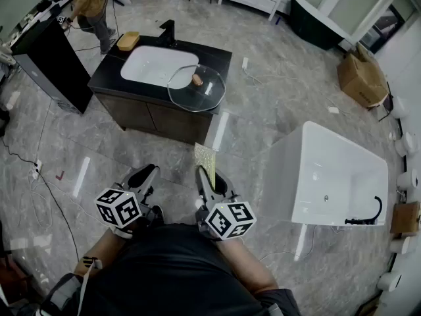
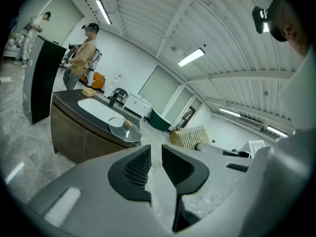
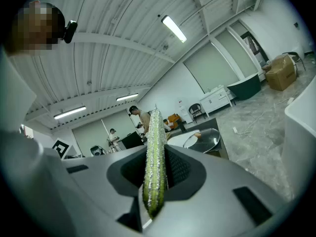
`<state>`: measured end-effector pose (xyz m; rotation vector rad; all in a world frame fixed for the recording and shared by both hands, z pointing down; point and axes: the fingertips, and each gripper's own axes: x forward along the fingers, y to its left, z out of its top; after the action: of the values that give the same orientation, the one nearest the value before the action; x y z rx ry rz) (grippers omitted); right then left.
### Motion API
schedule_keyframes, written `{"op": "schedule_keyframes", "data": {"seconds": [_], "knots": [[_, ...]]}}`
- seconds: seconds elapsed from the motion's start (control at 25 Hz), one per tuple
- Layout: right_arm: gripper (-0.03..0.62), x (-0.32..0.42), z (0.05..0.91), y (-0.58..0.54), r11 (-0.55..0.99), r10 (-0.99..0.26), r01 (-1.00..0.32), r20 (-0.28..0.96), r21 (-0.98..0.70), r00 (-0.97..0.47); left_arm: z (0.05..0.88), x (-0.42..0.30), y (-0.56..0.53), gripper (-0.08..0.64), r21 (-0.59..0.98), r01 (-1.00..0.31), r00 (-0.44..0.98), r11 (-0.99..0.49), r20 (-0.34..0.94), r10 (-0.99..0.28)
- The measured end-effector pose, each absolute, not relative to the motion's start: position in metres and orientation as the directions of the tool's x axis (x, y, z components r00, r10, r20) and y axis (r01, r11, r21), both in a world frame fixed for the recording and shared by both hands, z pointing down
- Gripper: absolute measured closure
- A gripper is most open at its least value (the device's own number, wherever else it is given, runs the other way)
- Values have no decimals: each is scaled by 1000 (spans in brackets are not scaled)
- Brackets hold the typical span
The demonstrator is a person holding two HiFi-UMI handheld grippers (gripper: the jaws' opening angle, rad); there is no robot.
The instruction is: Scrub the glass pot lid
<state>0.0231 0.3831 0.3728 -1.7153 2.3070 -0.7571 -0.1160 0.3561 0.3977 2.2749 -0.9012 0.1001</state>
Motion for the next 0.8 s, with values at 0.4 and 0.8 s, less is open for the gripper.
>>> {"op": "schedule_keyframes", "data": {"seconds": [0.4,0.8], "knots": [[528,27,372,380,209,-935,-837,149,-506,-323,399,-112,352,489,557,-636,757,-534,317,-572],[528,67,369,397,281,-910,-807,122,-519,-396,397,-55,375,489,538,-652,747,-535,331,-577]]}}
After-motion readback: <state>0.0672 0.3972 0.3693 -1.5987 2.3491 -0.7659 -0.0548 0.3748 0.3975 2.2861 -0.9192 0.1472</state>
